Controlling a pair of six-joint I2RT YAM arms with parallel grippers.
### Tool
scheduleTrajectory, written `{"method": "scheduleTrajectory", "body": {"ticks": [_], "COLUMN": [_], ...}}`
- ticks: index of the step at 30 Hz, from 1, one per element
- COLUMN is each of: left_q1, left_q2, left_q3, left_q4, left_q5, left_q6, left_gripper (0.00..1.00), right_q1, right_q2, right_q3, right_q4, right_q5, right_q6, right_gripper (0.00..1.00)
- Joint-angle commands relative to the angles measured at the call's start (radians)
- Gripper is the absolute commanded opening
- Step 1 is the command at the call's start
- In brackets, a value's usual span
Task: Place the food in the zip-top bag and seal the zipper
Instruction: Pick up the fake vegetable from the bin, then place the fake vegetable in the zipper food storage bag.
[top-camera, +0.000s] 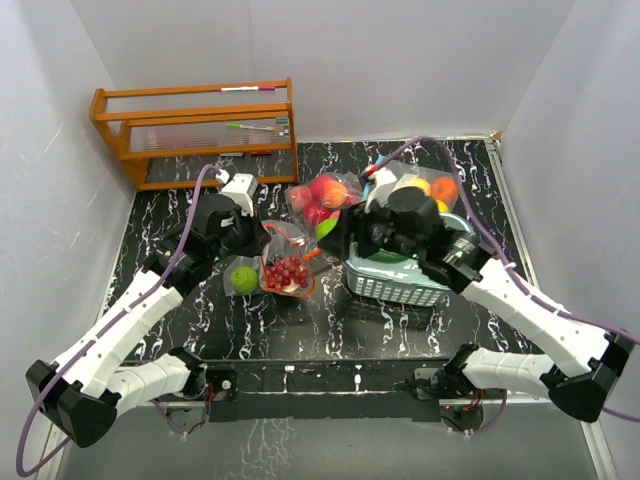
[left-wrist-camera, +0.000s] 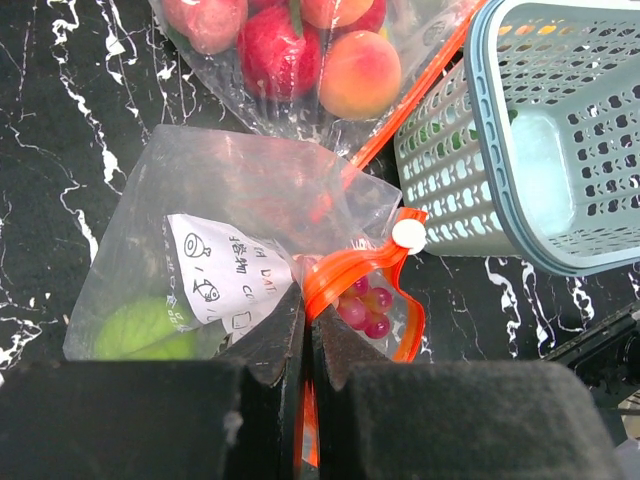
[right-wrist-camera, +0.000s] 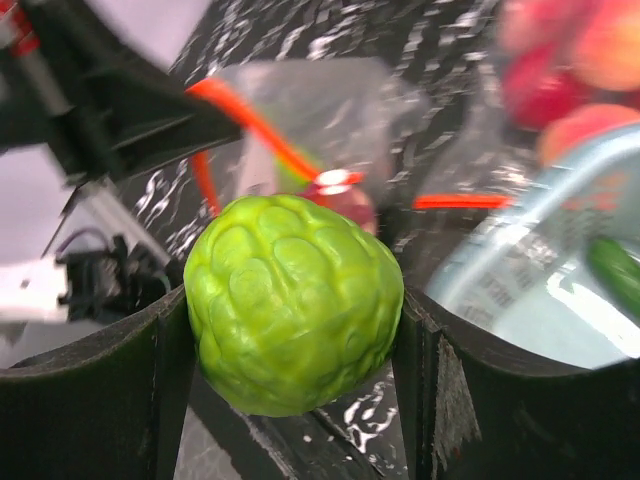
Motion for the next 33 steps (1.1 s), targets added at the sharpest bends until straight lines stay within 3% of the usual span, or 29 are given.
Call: {"method": "scheduleTrajectory", "body": {"ticks": [1,5,17,26,27,30,33], "left_q1": [0.001,0.002,0.001,0.001,0.001,0.001,0.001], "left_q2": [0.011,0.015,-0.007,-0.051,-0.058,-0.072,-0.076], "left_q3": [0.045,0.046,0.062,0.055,0.057,0.058,0.056], "left_q4": [0.043,0.039,0.019,-0.006,-0.008,-0.020,-0.031], "left_q5": [0.018,0.025,0.034,0.060,0.060,0.058,0.051], "left_q6": [-0.015,-0.019,-0.012,-0.022,-0.023,-0.026,-0.026], "left_gripper": [0.00,0.00,0.00,0.00,0.00,0.00,0.00], "right_q1": [0.183,0.238,0.239,0.240,0.239,0.244,0.248], "right_q2": [0.052,0.124,0.333,0.458,0.483,0.533,0.549], "right_q3": [-0.007,-0.026,-0.078,-0.040,-0.023,0.019,0.027], "right_q4": [0.190,0.235,0.453,0.585,0.590,0.606,0.654], "right_q5": [-0.009,0.020,0.012,0.247,0.261,0.286,0.292], "right_q6": [-0.050,-0.048,-0.013,0.032,0.033,0.040,0.042], "right_gripper": [0.23,0.23,0.23,0.23,0.24,0.46,0.61]}}
